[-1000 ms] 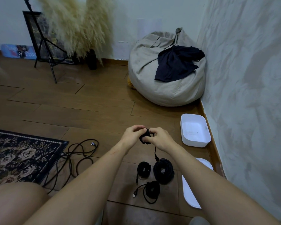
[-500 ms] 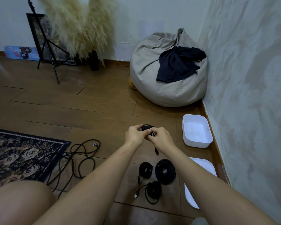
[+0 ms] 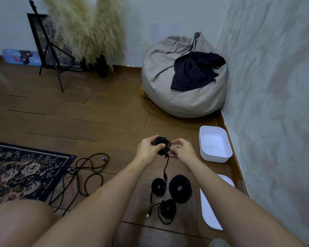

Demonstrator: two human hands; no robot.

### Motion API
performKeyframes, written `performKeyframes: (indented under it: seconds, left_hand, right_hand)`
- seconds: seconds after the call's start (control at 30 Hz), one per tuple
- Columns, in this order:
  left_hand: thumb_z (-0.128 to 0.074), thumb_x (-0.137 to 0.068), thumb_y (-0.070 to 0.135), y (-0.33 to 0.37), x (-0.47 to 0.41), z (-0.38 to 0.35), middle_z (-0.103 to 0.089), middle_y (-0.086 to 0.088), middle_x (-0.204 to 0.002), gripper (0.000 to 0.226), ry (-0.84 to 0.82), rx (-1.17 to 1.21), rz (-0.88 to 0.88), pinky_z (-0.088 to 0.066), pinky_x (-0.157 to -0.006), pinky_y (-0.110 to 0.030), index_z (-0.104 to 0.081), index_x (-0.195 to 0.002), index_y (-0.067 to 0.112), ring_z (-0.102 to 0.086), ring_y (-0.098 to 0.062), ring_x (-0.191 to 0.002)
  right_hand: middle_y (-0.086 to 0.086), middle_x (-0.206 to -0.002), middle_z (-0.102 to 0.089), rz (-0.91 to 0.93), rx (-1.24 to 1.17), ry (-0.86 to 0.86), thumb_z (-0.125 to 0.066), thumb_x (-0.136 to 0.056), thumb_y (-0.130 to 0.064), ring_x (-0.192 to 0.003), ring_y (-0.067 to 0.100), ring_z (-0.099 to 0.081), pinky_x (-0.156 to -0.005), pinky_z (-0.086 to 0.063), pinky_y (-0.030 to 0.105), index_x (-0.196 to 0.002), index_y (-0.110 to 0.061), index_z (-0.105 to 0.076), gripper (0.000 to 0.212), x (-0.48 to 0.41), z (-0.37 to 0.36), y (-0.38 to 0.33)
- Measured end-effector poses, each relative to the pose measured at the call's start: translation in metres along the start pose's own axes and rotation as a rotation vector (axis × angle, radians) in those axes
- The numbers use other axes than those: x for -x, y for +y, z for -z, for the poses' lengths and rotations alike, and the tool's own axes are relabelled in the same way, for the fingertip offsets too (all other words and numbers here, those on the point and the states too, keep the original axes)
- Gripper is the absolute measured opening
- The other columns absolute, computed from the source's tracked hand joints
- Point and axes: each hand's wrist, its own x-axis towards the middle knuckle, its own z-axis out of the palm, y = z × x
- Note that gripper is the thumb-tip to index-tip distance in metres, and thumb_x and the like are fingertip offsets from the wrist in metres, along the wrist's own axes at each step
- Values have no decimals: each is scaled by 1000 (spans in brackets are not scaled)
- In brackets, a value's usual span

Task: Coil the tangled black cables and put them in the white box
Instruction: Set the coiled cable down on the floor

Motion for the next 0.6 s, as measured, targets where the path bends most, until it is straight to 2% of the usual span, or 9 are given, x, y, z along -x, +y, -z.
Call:
performKeyframes:
  seconds: [0.07,0.13,0.27,0.33,0.43,0.5,0.6]
  left_hand:
    - [-75,-91,29,0,1,-1,-67,-6,-132,60,-4,-22,-17,-48,-105,-30,-56,-147,18,-61,-19,-123]
    - [-75,-92,30,1,2,-1,-67,-6,-134,59,6,-38,-25,-47,-105,-29,-56,-147,19,-61,-18,-123]
    - [-74,-94,27,4,1,0,-65,-6,-137,59,31,-37,-30,-44,-100,-22,-53,-149,19,-60,-16,-124]
    - [-73,-95,26,5,2,-1,-64,-6,-139,59,48,-60,-28,-44,-101,-22,-52,-150,18,-59,-17,-126]
    - [-72,-95,29,-1,3,-2,-64,-5,-139,58,79,-121,-25,-45,-102,-27,-52,-149,22,-60,-17,-127]
    - [-72,-95,32,-6,3,-1,-66,-5,-136,58,85,-170,-27,-45,-98,-26,-53,-149,25,-60,-18,-125]
    - [-72,-95,33,-12,6,0,-69,-5,-131,58,75,-242,-7,-43,-92,-24,-52,-149,28,-62,-18,-122]
  right_hand:
    - [17,-102,-72,-66,-37,-32,-60,-99,-2,-81,23,-73,-83,-63,35,-118,-5,-63,19,-3,3,1]
    - [15,-98,-71,-113,-46,-83,-60,-101,-6,-71,17,-65,-74,-61,30,-122,-2,-63,22,-1,7,1]
    - [13,-89,-70,-211,20,-209,-57,-103,-12,-62,13,-55,-58,-49,23,-117,1,-65,20,8,8,2]
    - [13,-89,-71,-242,43,-266,-60,-102,-12,-62,13,-55,-58,-49,24,-111,0,-65,16,11,8,3]
    - [13,-93,-69,-273,19,-312,-63,-97,0,-66,15,-63,-67,-58,29,-110,-3,-61,14,11,5,2]
    - [13,-97,-66,-266,-38,-254,-61,-95,7,-75,21,-68,-73,-62,32,-108,-3,-61,16,9,3,0]
    - [17,-105,-65,-239,-119,-120,-62,-96,6,-78,26,-72,-71,-64,32,-99,-5,-62,12,5,2,-7]
